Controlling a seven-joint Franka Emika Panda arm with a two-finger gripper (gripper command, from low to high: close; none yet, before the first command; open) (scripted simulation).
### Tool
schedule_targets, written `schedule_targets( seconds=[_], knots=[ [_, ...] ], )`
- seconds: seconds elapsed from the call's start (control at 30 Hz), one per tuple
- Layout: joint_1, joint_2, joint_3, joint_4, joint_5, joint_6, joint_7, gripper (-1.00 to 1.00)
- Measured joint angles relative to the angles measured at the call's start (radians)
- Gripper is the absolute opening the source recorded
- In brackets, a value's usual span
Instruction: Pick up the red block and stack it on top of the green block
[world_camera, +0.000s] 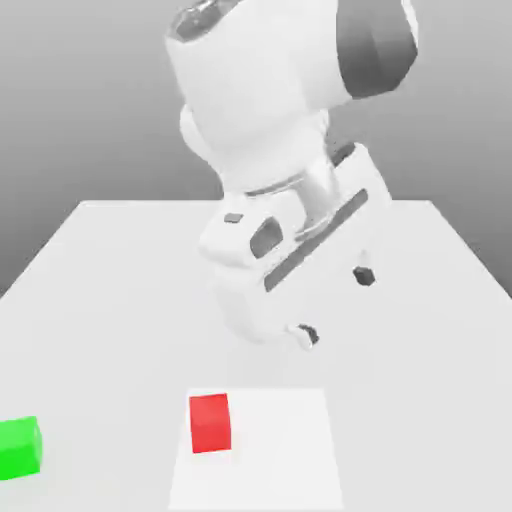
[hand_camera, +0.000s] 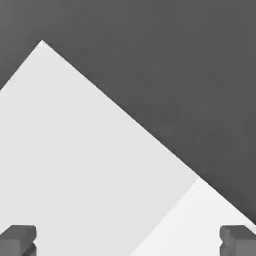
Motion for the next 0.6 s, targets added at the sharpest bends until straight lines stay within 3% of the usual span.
schedule_targets(
  seconds=[0.27, 0.4, 0.47, 0.6],
  knots=[
    [0.015, 0.094, 0.002, -0.022, 0.029, 0.006, -0.133, 0.00],
    [-0.003, 0.235, 0.011, -0.072, 0.022, 0.063, -0.365, 0.00],
    [-0.003, 0.235, 0.011, -0.072, 0.022, 0.063, -0.365, 0.00],
    [-0.054, 0.332, 0.033, -0.135, -0.077, 0.192, -0.578, 0.00]
  ],
)
